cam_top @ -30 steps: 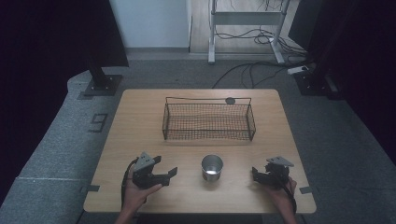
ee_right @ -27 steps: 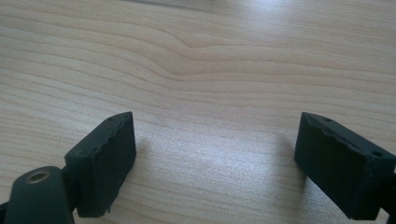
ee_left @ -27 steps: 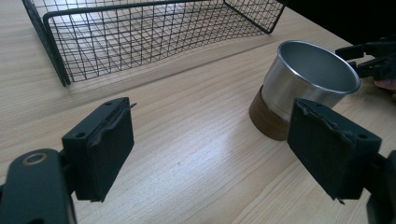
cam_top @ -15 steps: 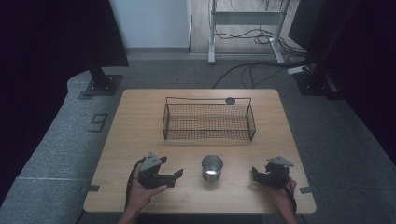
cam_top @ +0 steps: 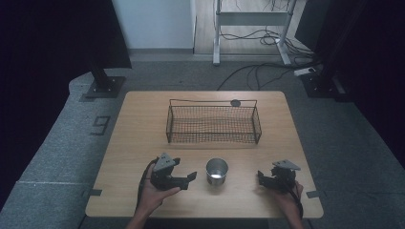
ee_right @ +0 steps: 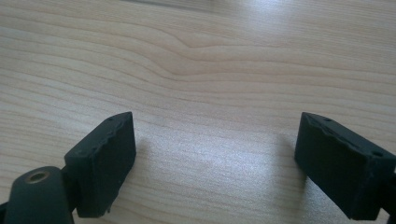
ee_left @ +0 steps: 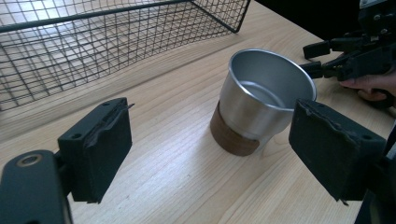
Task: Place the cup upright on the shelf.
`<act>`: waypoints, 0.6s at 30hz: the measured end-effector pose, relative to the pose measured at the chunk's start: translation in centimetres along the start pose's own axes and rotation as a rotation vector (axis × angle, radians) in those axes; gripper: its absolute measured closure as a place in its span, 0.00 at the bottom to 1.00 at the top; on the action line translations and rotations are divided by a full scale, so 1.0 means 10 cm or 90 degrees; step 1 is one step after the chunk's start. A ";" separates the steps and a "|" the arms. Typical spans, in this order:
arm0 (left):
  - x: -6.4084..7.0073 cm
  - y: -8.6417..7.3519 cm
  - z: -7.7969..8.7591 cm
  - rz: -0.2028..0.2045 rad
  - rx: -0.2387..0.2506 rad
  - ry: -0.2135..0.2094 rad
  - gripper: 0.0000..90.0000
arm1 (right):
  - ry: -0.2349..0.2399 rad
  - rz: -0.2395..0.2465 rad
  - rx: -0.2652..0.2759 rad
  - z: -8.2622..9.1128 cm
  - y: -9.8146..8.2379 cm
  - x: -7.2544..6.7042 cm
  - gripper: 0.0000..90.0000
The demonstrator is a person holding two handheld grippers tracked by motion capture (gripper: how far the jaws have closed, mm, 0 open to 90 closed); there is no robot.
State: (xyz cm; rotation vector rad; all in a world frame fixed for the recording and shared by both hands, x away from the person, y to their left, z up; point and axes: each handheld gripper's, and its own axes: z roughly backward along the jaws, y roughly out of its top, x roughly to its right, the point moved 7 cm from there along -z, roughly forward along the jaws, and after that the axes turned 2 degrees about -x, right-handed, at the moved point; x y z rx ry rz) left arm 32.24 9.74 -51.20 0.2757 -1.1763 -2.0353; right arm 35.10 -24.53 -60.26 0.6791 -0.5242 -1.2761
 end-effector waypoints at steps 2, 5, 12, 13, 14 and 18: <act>0.01 0.01 -0.01 -0.001 0.000 -0.002 0.15 | -0.001 0.000 -0.001 0.00 0.00 0.00 0.14; 0.05 0.03 -0.03 -0.004 0.001 -0.006 0.15 | 0.000 0.000 0.000 0.00 0.00 0.00 0.14; 0.16 0.06 -0.10 -0.009 -0.005 -0.024 0.15 | -0.002 -0.001 -0.001 0.00 0.00 0.00 0.14; 0.17 0.06 -0.12 -0.008 -0.006 -0.026 0.15 | -0.002 -0.002 0.000 0.00 0.00 0.00 0.14; 0.19 0.05 -0.17 -0.010 -0.012 -0.028 0.15 | -0.002 -0.001 -0.001 0.00 0.00 0.00 0.14; 0.23 0.04 -0.24 -0.017 -0.020 -0.030 0.15 | -0.002 -0.001 -0.001 0.00 0.00 0.00 0.14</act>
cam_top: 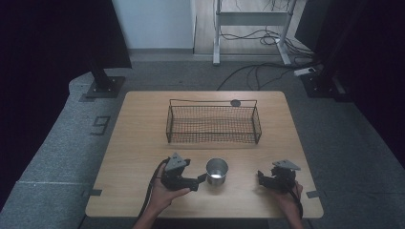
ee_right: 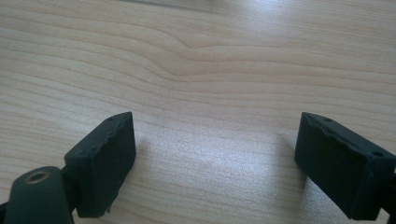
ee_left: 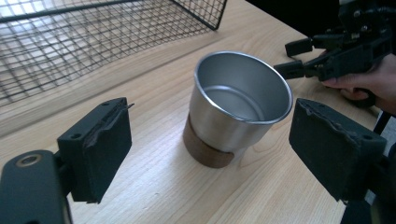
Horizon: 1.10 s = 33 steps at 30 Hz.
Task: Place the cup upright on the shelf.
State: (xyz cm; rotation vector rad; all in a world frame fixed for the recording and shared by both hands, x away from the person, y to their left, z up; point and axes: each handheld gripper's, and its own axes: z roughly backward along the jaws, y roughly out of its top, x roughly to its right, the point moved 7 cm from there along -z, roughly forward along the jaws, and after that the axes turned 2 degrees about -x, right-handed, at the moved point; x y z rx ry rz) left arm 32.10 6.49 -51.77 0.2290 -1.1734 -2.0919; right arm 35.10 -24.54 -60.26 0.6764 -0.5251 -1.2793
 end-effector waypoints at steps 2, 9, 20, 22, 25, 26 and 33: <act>0.02 0.00 -0.03 -0.002 -0.003 -0.002 0.15 | 0.001 0.000 0.001 0.00 0.00 0.00 0.14; 0.11 0.02 -0.10 -0.007 -0.005 -0.020 0.13 | 0.000 0.000 0.000 0.00 0.00 0.00 0.14; 0.22 0.03 -0.25 -0.016 -0.012 -0.042 0.04 | -0.002 -0.002 0.000 0.00 0.00 0.00 0.14; 0.22 0.04 -0.27 -0.014 -0.011 -0.041 0.03 | -0.002 -0.002 0.000 0.00 0.00 0.00 0.14; 0.22 0.04 -0.32 -0.014 -0.017 -0.041 0.02 | -0.002 -0.002 0.000 0.00 0.00 0.00 0.14; 0.22 0.04 -0.36 -0.018 -0.017 -0.040 0.02 | -0.001 -0.003 0.001 0.00 0.00 0.00 0.14; 0.23 0.03 -0.51 -0.017 -0.030 -0.043 0.01 | -0.002 -0.002 0.000 0.00 0.00 0.00 0.14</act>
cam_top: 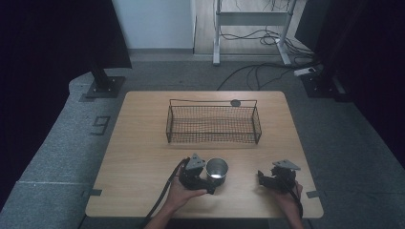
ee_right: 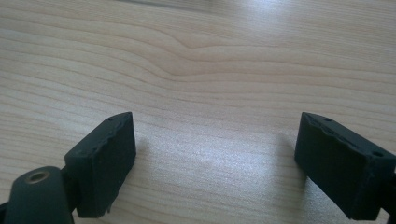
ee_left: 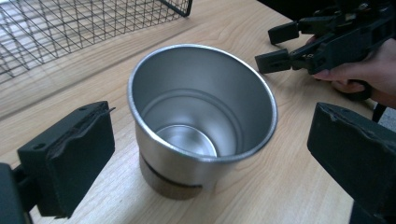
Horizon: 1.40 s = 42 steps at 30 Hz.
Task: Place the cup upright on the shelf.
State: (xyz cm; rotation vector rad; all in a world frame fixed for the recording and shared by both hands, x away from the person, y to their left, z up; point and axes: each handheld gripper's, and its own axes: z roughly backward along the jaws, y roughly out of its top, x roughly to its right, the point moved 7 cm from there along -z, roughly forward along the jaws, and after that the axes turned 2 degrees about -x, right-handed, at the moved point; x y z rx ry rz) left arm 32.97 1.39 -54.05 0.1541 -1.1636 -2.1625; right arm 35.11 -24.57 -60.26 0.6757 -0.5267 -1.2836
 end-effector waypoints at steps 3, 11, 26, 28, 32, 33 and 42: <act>0.01 0.01 -0.08 -0.005 -0.002 0.004 0.01 | 0.000 0.000 0.000 0.00 0.00 0.00 0.14; 0.00 0.02 -0.21 -0.013 0.004 0.023 0.07 | 0.000 -0.001 0.000 0.00 0.00 0.01 0.14; -0.02 0.03 -0.18 -0.037 0.039 0.039 0.16 | 0.000 -0.001 -0.001 0.00 0.00 0.01 0.14; -0.03 0.04 -0.17 -0.037 0.040 0.040 0.16 | 0.000 -0.001 0.000 0.00 0.00 0.01 0.14; -0.02 0.07 -0.11 -0.033 0.051 0.036 0.16 | 0.000 -0.001 0.000 0.00 0.00 0.01 0.14; -0.02 0.08 -0.09 -0.033 0.054 0.037 0.16 | 0.000 -0.001 0.000 0.00 0.00 0.01 0.14; -0.08 0.16 0.08 -0.028 0.068 0.054 0.16 | 0.000 -0.001 0.000 0.00 0.00 0.01 0.14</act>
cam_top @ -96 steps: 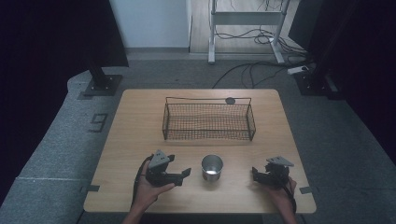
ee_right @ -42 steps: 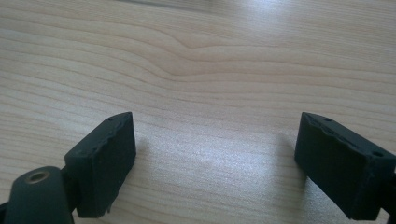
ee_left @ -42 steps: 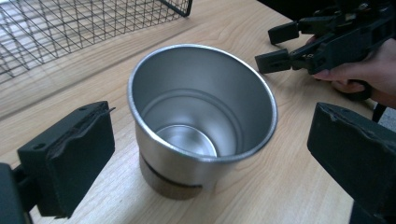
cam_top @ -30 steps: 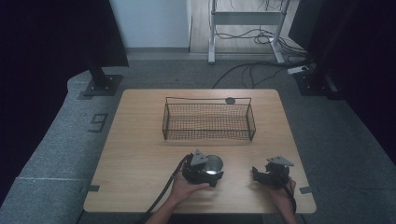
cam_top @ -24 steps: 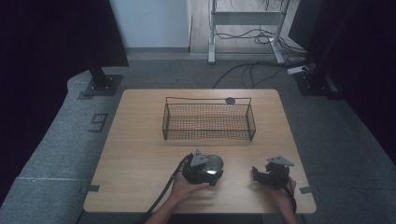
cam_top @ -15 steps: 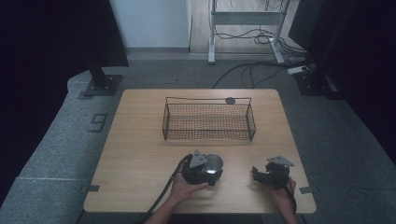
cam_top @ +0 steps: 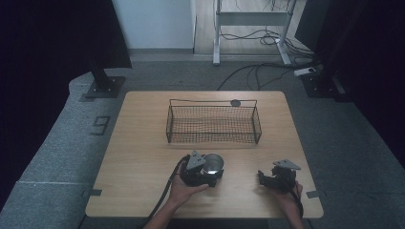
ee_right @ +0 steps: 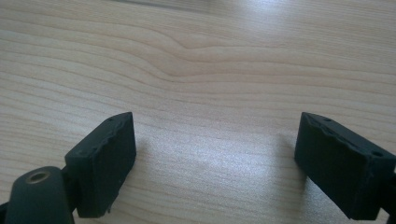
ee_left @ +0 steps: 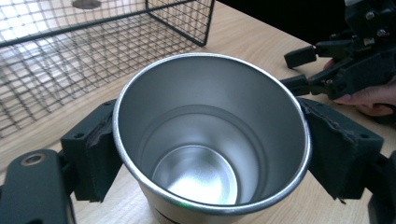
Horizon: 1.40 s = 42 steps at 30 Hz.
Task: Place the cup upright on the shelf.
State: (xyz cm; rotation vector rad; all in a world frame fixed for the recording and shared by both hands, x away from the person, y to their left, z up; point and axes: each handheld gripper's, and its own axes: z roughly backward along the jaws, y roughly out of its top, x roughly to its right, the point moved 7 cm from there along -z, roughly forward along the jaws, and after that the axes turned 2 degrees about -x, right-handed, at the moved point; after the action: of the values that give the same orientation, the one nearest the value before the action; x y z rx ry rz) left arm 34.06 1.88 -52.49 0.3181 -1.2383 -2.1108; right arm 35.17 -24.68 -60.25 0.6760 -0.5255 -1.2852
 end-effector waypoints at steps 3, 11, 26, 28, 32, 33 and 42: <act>-0.04 0.04 0.06 0.002 0.006 0.005 0.16 | 0.000 0.000 0.000 0.00 0.00 0.00 0.14; -0.10 0.09 0.14 0.006 0.012 0.013 0.16 | 0.000 -0.001 0.000 0.00 0.00 0.00 0.14; -0.22 0.17 0.22 0.010 0.020 0.032 0.16 | 0.001 -0.001 0.001 0.00 0.00 0.01 0.14; -0.24 0.18 0.23 0.011 0.021 0.035 0.16 | 0.000 -0.002 0.001 0.00 0.00 0.01 0.14; -0.28 0.19 0.25 0.012 0.019 0.042 0.16 | 0.000 -0.002 0.001 0.00 0.00 0.01 0.14; -0.29 0.19 0.25 0.011 0.018 0.045 0.16 | 0.000 -0.002 0.001 0.00 0.00 0.01 0.14; -0.39 0.22 0.29 0.019 0.022 0.056 0.16 | -0.001 -0.002 0.001 0.00 0.00 0.01 0.14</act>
State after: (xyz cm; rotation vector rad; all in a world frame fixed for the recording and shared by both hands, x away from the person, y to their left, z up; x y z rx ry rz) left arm 36.45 5.65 -49.54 0.4004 -1.2218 -2.0309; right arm 35.20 -24.79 -60.25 0.6777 -0.5266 -1.2886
